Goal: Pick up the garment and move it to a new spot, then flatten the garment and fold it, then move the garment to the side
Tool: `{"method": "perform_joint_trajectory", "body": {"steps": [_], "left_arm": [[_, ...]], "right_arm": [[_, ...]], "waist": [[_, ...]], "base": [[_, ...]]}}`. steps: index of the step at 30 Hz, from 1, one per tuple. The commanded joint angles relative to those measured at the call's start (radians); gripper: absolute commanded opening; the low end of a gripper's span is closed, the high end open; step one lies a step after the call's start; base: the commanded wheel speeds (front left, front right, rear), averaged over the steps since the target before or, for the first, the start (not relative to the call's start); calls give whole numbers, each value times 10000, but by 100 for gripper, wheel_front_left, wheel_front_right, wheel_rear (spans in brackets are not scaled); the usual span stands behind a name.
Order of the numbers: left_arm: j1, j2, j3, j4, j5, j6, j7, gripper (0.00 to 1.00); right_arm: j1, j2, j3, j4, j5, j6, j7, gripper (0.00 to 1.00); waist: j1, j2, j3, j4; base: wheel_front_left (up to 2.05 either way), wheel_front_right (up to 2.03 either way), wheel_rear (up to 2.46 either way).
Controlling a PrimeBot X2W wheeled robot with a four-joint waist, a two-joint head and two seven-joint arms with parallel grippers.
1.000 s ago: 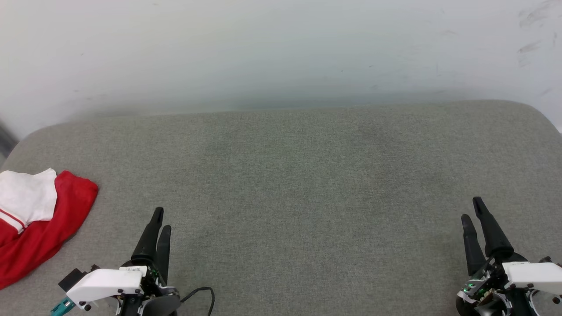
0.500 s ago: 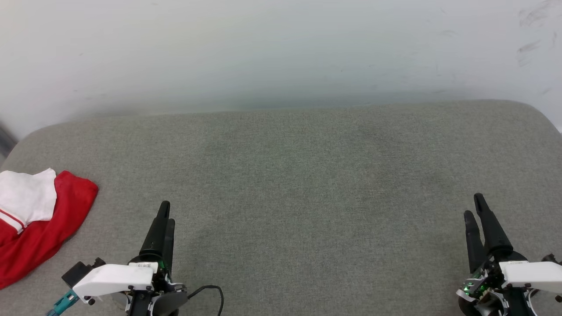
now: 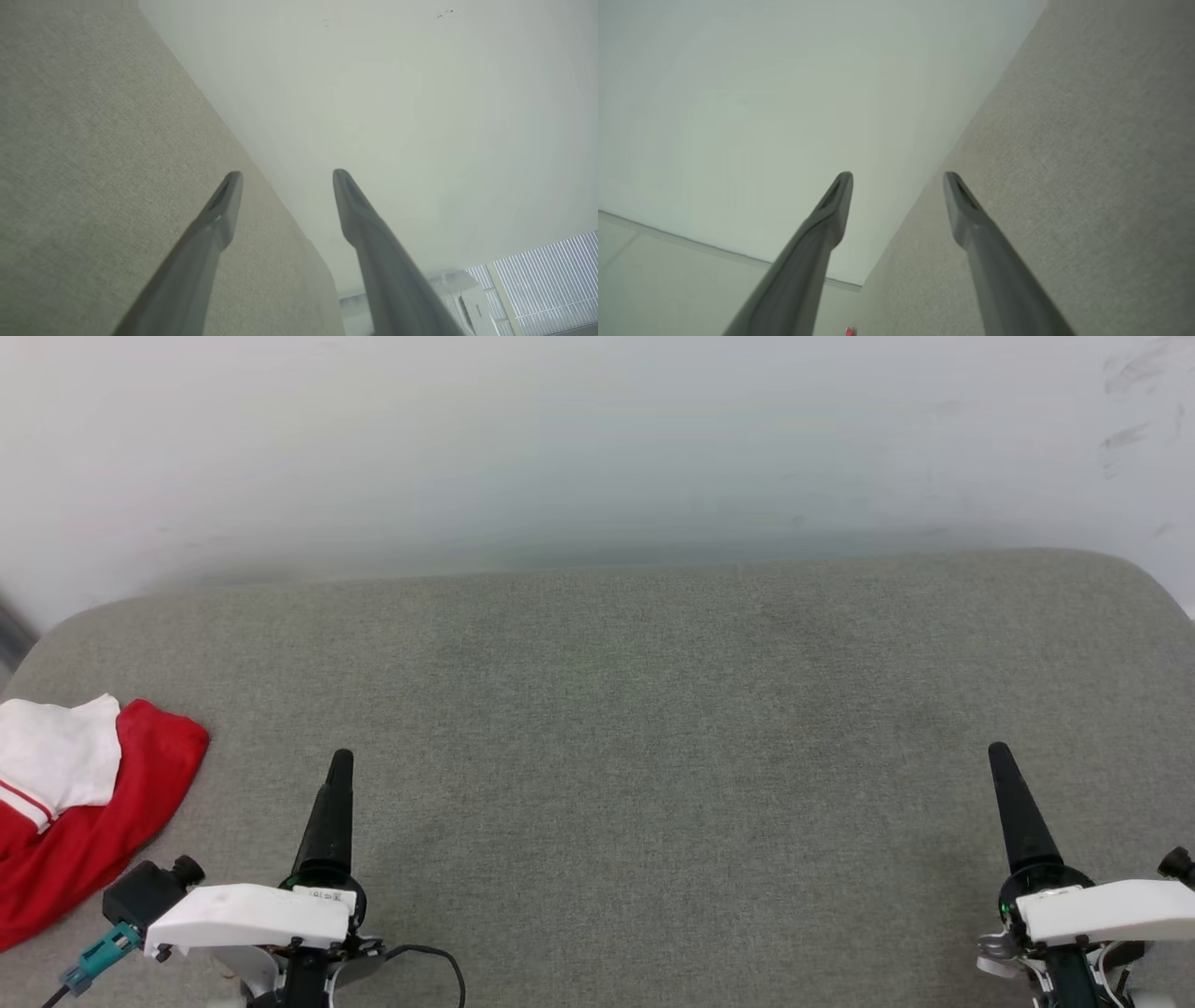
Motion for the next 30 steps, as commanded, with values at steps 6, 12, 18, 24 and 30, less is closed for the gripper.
{"method": "perform_joint_trajectory", "body": {"steps": [6,12,18,24,30], "left_arm": [[7,14,-5,-224,1885,-6,-286,100],[51,147,-129,-64,3406,-6,-484,100],[76,273,-191,-7,4806,33,-670,100],[98,324,-202,-12,5655,109,-813,100],[102,454,-271,-13,6568,155,-977,100]], "right_arm": [[-371,-152,188,-157,-2319,3,-251,100],[-382,-134,233,-121,-4026,3,-241,100],[-384,-103,268,-178,-5298,3,-169,100],[-384,-141,280,-251,-6246,3,-165,100],[-365,-160,310,-345,-7175,3,-105,100]], "waist": [[0,0,-23,5],[0,0,-36,4],[0,0,-43,-8],[0,0,-49,-16],[0,0,-57,-21]], "base": [[0,0,0],[0,0,0],[0,0,0],[0,0,0],[0,0,0]]}}
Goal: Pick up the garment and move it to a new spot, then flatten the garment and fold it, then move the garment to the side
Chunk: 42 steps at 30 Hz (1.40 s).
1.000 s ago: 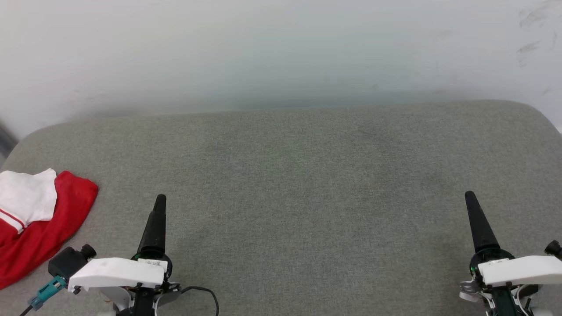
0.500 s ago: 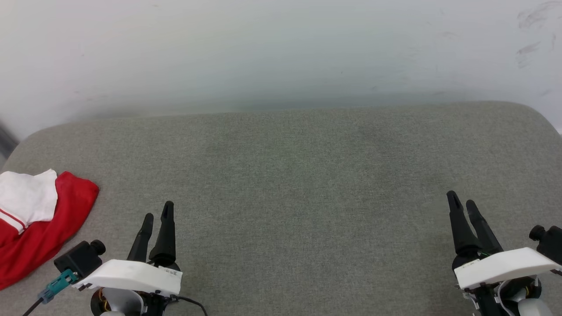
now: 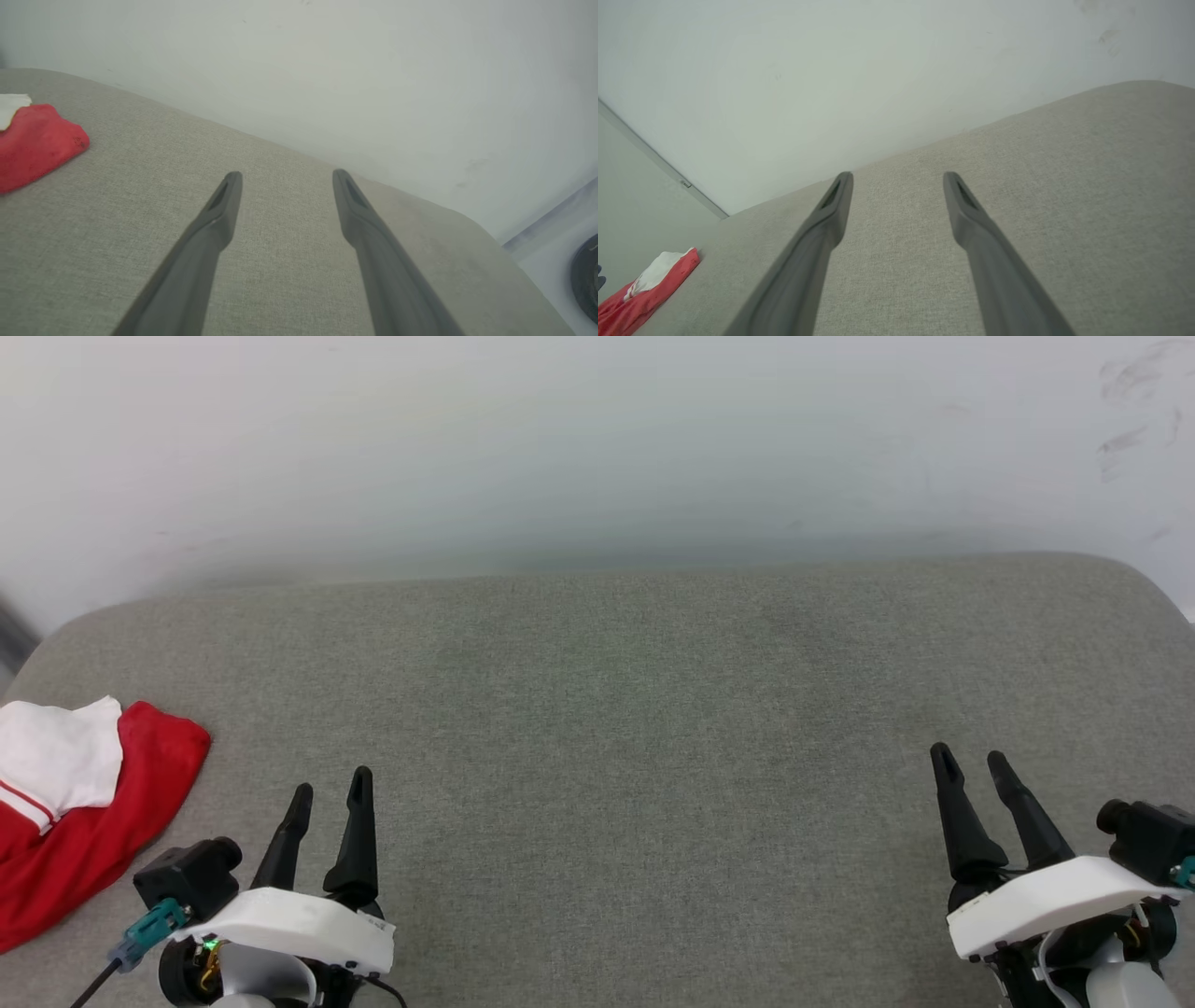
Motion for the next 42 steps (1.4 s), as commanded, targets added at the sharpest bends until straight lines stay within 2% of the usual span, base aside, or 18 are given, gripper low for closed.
{"method": "perform_joint_trajectory", "body": {"steps": [1,21,42], "left_arm": [[-32,111,2,-106,262,6,-84,100],[-8,298,-270,129,2368,155,-576,100],[-62,220,-296,608,3623,42,-1005,100]], "right_arm": [[-170,-71,-13,-139,-264,3,7,100],[11,-125,-5,-516,-2622,2,332,100],[132,80,-35,-728,-4068,1,344,100]], "waist": [[0,0,-2,-1],[0,0,-62,7],[0,0,-87,-61]], "base": [[0,0,0],[0,0,0],[0,0,0]]}}
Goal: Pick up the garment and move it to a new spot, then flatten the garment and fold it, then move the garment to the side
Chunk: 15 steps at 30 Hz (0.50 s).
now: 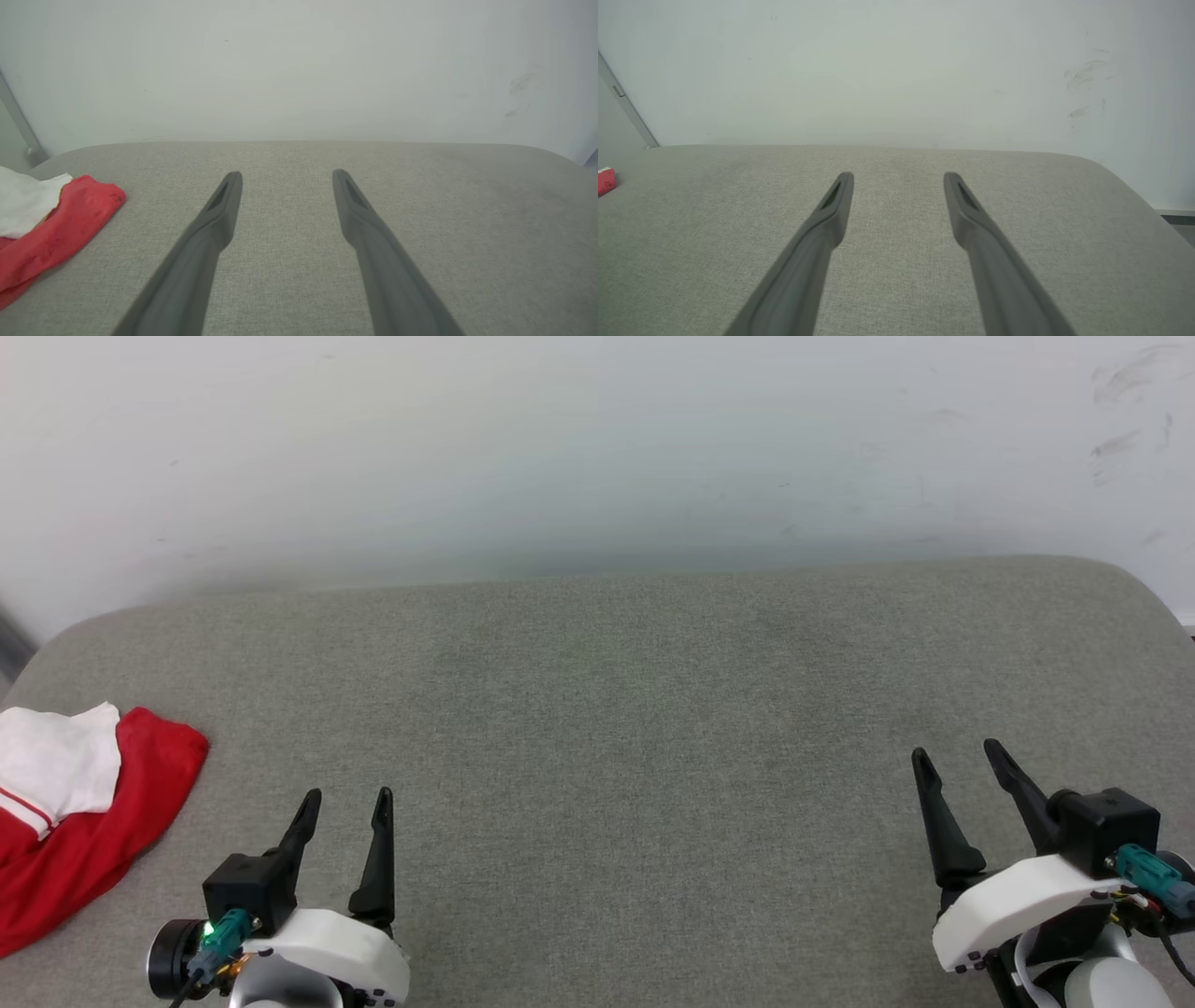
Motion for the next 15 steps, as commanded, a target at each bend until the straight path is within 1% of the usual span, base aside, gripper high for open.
{"method": "perform_joint_trajectory", "body": {"steps": [1,15], "left_arm": [[-79,-9,33,22,193,-52,-79,100],[-176,-132,251,263,603,-152,-323,100]], "right_arm": [[51,49,-28,-74,-142,-3,-45,100],[36,265,-70,-11,-752,-3,-224,100]], "waist": [[0,0,-1,-1],[0,0,10,-2]], "base": [[0,0,0],[0,0,0]]}}
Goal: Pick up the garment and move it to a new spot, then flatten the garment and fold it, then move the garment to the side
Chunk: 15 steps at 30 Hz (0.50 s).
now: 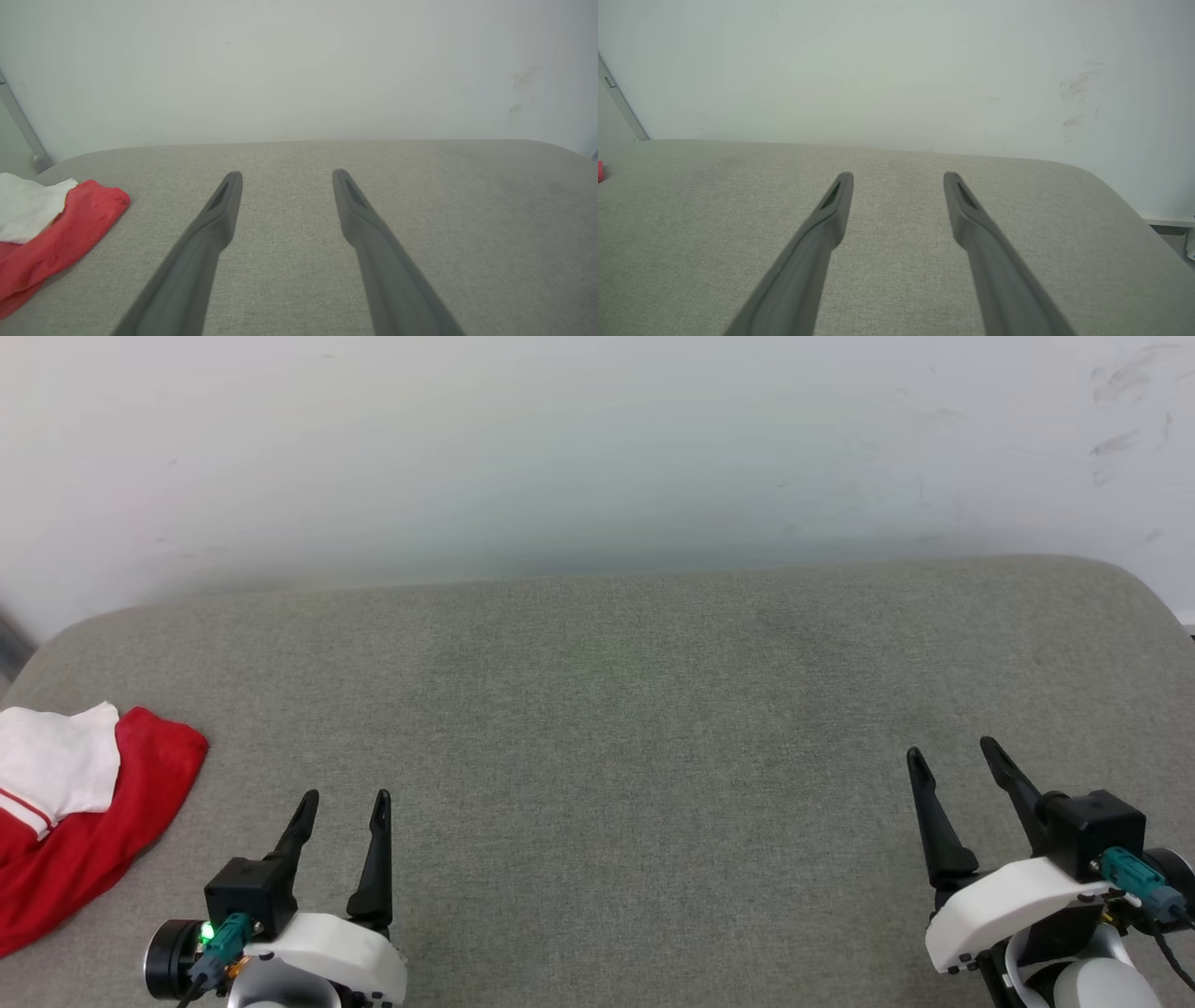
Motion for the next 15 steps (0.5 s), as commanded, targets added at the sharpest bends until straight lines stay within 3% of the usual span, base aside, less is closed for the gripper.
{"method": "perform_joint_trajectory", "body": {"steps": [1,6,15], "left_arm": [[-136,-38,49,13,107,-31,-78,100],[-169,-107,243,6,-71,-36,-70,100],[-207,-206,679,-23,-116,28,-67,100]], "right_arm": [[17,58,6,9,-150,-3,-58,100],[-8,77,28,-1,-3,-3,-108,100],[44,-115,481,-245,85,-3,-16,100]], "waist": [[0,0,8,9],[0,0,23,220],[0,0,54,1261]], "base": [[0,0,0],[0,0,0],[0,0,0]]}}
